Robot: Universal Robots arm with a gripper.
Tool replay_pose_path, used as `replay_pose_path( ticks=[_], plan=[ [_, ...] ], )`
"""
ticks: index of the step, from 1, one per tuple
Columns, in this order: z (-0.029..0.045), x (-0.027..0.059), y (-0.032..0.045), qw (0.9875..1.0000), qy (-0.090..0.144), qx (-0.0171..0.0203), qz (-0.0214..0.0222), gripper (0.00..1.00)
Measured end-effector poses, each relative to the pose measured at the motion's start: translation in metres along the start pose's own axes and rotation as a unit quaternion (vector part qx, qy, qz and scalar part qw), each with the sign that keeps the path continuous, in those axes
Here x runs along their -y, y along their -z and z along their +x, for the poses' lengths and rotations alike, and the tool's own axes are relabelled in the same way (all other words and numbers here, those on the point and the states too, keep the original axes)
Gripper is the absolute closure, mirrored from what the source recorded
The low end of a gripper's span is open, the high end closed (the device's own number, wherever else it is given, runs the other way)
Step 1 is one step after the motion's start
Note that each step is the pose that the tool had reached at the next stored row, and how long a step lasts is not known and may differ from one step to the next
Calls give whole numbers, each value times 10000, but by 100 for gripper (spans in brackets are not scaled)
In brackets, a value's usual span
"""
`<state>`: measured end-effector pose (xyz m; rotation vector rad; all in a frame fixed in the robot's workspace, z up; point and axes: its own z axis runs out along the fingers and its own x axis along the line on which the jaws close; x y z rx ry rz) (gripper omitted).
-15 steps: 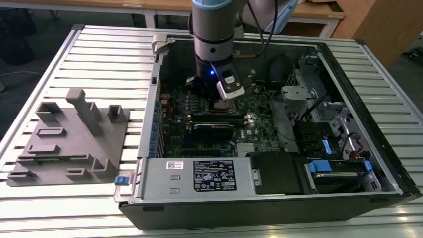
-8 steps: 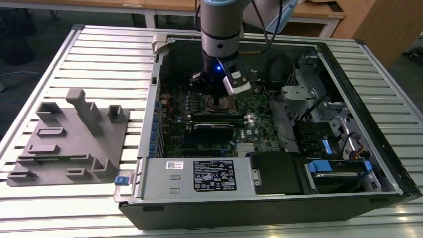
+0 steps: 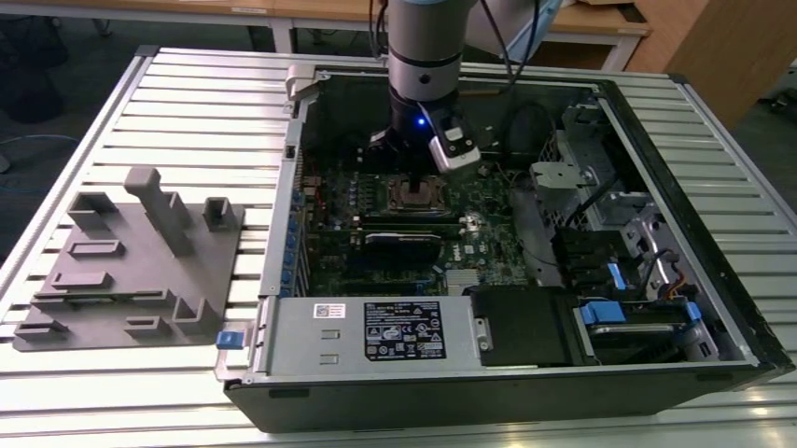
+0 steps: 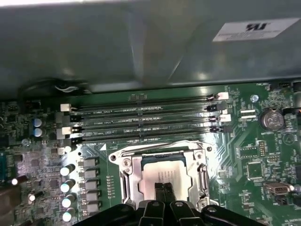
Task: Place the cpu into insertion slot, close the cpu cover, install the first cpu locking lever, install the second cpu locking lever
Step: 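Install the second cpu locking lever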
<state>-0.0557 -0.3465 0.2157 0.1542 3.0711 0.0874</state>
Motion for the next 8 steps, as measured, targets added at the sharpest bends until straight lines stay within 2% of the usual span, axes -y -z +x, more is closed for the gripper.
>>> replay_pose_path(
  ticks=[8],
  plan=[
    [-1,-1,15,10000,0,0,0,89]
  ],
)
